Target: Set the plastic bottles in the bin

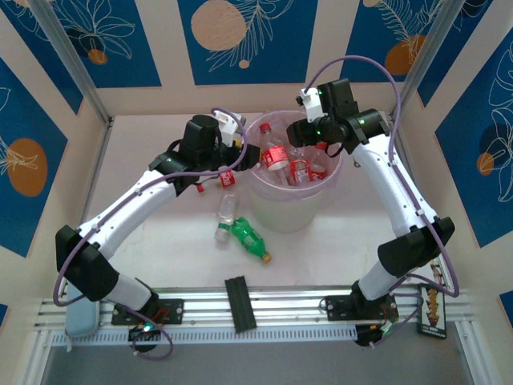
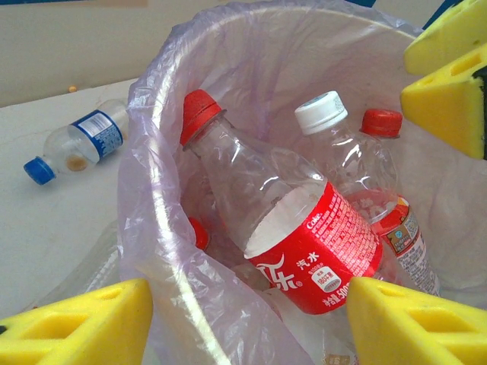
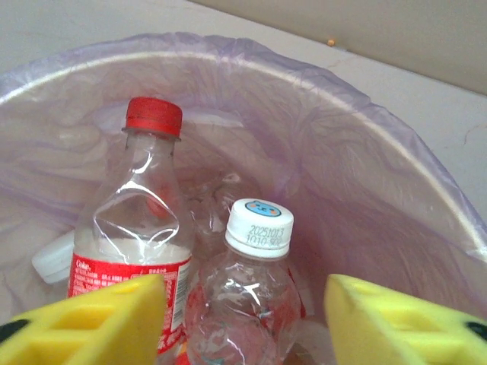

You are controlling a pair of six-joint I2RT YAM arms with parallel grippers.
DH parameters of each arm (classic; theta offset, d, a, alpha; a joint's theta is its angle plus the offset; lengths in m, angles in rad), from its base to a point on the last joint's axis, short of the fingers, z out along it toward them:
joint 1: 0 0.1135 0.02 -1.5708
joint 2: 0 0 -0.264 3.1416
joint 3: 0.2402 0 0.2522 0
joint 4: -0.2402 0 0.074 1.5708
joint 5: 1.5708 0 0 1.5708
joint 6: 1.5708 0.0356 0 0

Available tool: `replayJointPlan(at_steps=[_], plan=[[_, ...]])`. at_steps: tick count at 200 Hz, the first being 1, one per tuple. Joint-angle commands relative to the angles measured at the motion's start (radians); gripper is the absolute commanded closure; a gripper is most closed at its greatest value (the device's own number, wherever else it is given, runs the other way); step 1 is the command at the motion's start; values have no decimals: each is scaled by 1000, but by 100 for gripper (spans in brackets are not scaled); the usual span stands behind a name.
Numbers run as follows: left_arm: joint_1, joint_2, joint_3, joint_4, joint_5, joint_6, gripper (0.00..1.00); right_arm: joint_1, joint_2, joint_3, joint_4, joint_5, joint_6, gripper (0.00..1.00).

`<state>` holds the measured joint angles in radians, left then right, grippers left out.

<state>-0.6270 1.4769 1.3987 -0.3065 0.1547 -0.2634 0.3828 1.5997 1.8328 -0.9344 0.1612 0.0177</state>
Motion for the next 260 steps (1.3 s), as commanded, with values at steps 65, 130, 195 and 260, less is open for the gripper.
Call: replayJointPlan(at_steps=[65, 130, 195, 260], plan=[[-12, 24, -8, 11, 23, -7, 34, -20, 3, -176, 111, -78, 46, 58], [-24, 71, 36, 18, 59, -10, 35, -63, -79, -150, 145, -156, 91, 50], [-52, 165, 133, 17, 120, -10, 32, -141, -183, -182, 226, -298, 203, 31], [-59, 166, 233, 3, 176, 59, 0, -187, -199, -184, 238, -386, 246, 28]])
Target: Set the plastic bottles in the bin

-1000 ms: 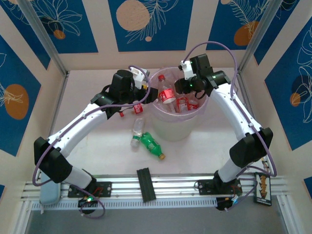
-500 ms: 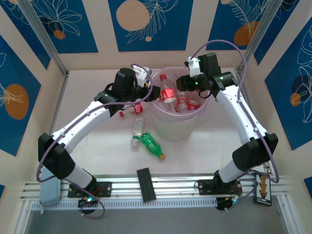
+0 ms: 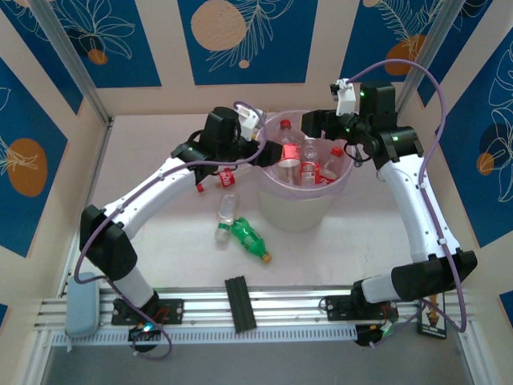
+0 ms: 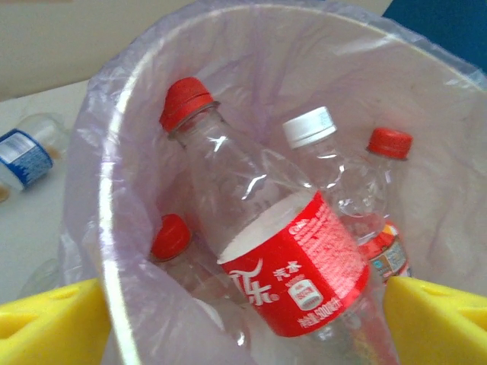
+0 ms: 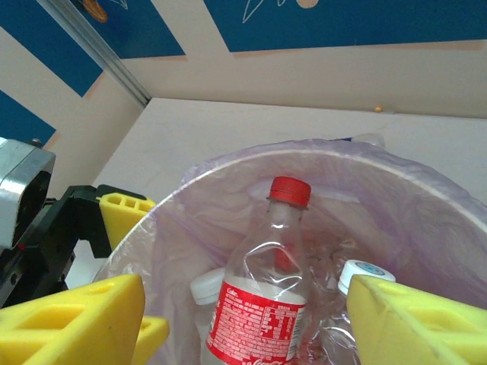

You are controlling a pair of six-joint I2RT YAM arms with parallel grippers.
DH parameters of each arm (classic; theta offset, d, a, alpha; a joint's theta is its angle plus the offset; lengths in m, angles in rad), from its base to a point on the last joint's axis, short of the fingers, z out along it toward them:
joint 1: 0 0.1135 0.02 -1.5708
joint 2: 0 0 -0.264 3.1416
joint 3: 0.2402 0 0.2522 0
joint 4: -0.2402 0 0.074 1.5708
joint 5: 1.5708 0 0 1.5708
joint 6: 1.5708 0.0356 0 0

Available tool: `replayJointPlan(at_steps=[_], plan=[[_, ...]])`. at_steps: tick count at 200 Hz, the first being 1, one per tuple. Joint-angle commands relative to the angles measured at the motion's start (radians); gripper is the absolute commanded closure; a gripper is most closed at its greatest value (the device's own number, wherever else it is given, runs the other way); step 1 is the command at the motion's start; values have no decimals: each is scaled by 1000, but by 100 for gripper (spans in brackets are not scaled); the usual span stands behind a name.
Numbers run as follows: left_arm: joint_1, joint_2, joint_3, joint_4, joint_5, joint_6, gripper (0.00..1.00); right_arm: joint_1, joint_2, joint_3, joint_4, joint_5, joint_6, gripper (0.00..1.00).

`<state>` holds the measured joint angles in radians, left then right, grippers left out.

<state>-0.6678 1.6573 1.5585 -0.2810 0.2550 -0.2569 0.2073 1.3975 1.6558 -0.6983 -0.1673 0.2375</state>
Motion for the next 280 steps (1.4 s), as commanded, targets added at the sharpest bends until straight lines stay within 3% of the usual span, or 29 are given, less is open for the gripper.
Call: replayJointPlan(at_steps=[1, 46, 111, 170, 280], plan=[[-18, -16, 74, -23, 77, 54, 0, -13, 3, -7, 2, -58, 26, 28], [49, -142, 75, -76, 29, 121, 0, -23, -2, -10, 5, -63, 19, 26], [295, -268, -130, -110, 29, 89, 0, -29, -37, -47, 34, -70, 34, 26], [361, -81, -171, -242, -128, 215, 0, -43, -104, -128, 61, -46, 58, 26], [353, 286, -74, -268, 22, 357, 0, -70, -141, -163, 56, -53, 67, 26]])
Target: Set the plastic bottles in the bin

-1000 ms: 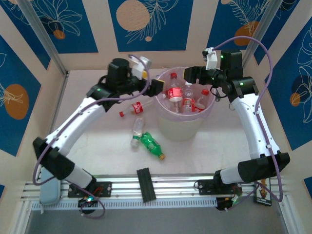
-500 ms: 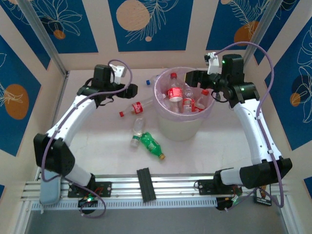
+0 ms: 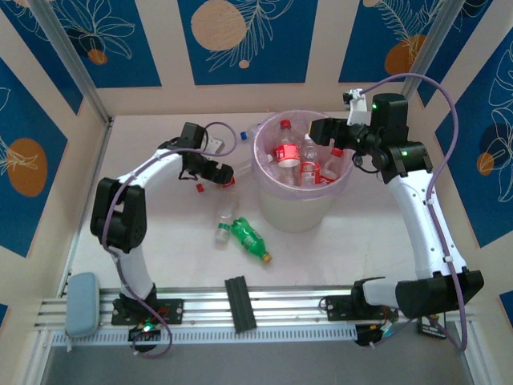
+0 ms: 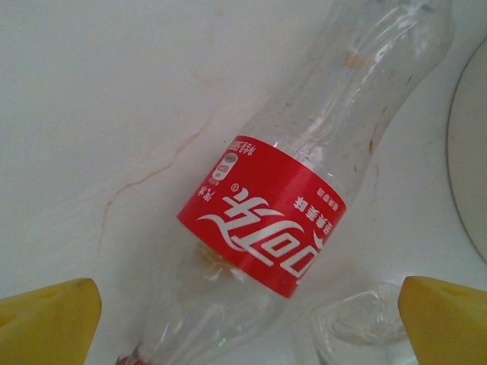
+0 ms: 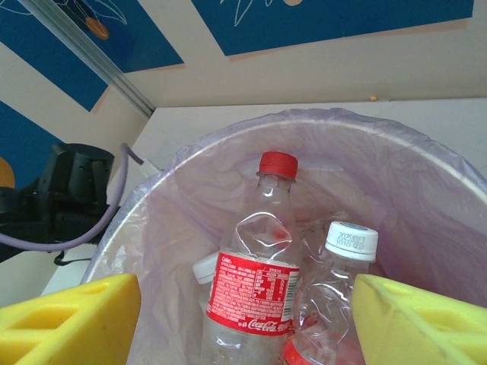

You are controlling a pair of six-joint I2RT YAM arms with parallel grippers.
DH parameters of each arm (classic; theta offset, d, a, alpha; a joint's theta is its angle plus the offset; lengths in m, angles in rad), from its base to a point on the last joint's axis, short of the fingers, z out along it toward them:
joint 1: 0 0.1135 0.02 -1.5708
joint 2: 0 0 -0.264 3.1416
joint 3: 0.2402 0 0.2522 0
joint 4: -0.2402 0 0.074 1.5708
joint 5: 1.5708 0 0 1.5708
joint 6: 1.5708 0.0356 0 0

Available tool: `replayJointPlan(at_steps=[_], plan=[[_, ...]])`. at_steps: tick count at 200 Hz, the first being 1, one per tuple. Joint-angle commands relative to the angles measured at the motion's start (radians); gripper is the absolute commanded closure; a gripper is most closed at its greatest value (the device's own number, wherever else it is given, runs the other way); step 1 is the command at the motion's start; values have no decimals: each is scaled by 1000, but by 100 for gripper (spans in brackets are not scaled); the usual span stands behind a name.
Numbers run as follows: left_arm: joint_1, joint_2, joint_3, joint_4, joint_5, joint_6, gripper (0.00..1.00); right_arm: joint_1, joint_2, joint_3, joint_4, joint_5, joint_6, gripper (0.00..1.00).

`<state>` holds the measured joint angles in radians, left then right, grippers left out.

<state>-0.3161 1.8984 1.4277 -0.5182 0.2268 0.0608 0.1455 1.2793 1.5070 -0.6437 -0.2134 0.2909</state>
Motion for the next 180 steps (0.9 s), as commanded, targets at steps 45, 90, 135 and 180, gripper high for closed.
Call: replayJointPlan(at_steps=[45, 90, 135, 180], plan=[[-1, 129, 106, -23, 51, 39, 0, -11, -14, -12, -1, -11, 12, 26], [-7, 207, 163, -31, 66, 24, 0, -12, -6, -16, 1, -14, 14, 26], [-9, 249, 171, -24, 65, 14, 2, -21, -12, -22, -2, -10, 10, 26], [-11, 270, 190, -32, 69, 8, 10, -23, -17, -28, 1, -13, 13, 26]])
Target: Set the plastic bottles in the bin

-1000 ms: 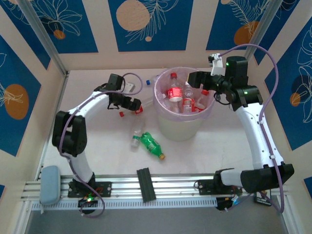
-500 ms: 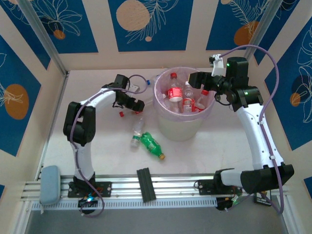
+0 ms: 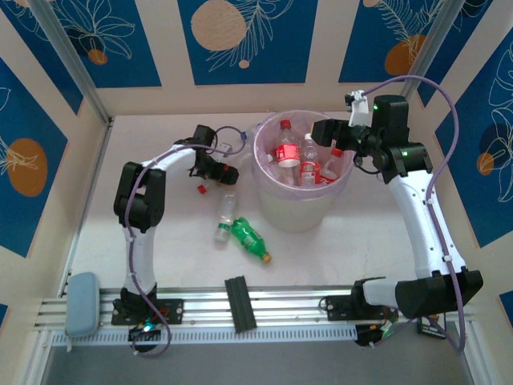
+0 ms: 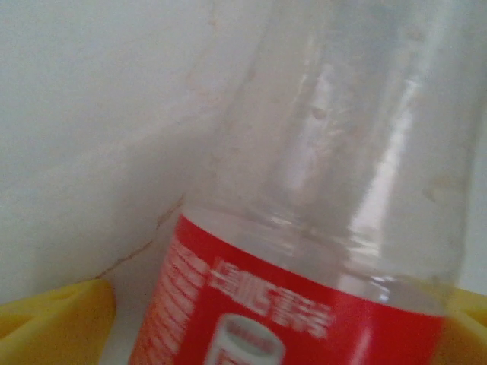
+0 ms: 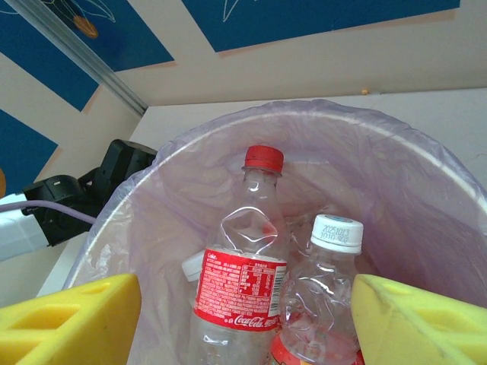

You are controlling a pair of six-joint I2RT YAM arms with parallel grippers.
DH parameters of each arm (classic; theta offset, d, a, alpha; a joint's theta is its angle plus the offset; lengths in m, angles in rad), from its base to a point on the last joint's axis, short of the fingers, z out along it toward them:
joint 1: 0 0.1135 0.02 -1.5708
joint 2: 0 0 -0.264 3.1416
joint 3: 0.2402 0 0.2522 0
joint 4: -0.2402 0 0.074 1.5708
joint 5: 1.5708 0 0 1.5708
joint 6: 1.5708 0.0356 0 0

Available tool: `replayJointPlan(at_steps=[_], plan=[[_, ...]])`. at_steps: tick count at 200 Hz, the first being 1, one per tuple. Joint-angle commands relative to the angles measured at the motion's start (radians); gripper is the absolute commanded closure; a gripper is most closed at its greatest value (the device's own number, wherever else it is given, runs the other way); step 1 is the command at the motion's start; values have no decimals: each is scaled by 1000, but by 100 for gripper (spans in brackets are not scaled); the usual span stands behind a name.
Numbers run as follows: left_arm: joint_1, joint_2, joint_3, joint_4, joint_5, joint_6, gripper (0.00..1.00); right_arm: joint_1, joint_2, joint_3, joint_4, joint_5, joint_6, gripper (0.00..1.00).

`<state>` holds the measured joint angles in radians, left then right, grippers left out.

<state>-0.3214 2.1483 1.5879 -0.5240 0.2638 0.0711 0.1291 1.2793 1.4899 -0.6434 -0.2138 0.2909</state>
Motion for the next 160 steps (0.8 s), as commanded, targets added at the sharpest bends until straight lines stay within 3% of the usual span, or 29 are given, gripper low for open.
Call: replayJointPlan(at_steps=[1, 30, 69, 160], plan=[[-5, 20, 30, -27, 31, -2, 10, -7, -17, -11, 1, -12, 13, 26], [-6, 0, 11, -13, 24, -7, 15, -13, -26, -17, -2, -12, 11, 27], [-6, -29, -15, -2, 15, -8, 30, -16, -28, -14, -4, -18, 16, 27], [3, -167, -91, -2, -75, -44, 39, -16, -35, -15, -9, -18, 21, 27]])
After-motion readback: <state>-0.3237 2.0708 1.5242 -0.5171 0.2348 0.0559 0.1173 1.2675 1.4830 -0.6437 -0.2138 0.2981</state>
